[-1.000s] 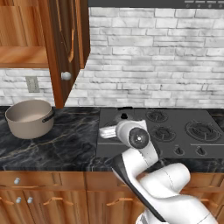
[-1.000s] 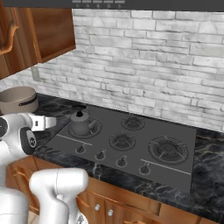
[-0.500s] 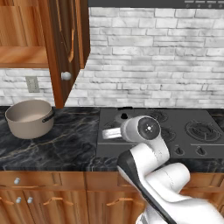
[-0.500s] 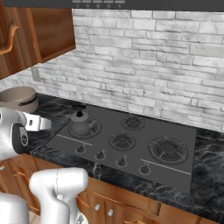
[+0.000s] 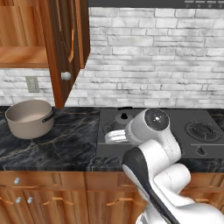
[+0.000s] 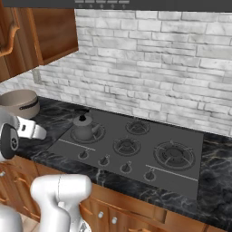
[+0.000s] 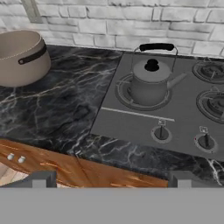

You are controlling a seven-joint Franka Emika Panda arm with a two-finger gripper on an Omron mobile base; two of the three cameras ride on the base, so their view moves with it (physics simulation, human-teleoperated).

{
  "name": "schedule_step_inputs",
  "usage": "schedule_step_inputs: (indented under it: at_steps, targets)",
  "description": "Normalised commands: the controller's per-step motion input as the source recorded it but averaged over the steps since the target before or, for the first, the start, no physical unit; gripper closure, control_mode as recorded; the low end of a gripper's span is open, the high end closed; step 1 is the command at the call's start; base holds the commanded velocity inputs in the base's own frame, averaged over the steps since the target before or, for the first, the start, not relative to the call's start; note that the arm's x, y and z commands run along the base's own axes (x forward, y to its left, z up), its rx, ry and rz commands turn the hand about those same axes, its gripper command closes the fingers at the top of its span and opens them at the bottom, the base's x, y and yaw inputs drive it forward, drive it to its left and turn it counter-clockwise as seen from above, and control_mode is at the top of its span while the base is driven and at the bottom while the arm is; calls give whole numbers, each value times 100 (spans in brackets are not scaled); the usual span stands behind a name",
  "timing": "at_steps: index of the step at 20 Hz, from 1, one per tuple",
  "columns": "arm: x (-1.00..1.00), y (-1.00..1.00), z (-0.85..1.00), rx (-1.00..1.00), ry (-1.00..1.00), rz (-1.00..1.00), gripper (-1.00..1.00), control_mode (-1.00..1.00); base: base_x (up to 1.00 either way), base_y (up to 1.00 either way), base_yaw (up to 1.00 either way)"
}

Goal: Pick the kettle from the cabinet and place it on a stove burner. Then pick the pot from the counter and place it on another stove burner. Finally, turn both burners on.

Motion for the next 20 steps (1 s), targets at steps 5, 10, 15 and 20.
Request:
schedule_step_inputs:
  at_steps: [5, 10, 15, 20]
  targets:
    - [-58, 0, 0, 4, 10, 0, -100, -100, 0, 0, 0]
    - [-57, -4, -1, 2, 5, 0, -100, -100, 0, 0, 0]
    - [-57, -7, -20, 0, 0, -1, -100, -100, 0, 0, 0]
    - [-33, -4, -9, 0, 0, 0, -100, -100, 0, 0, 0]
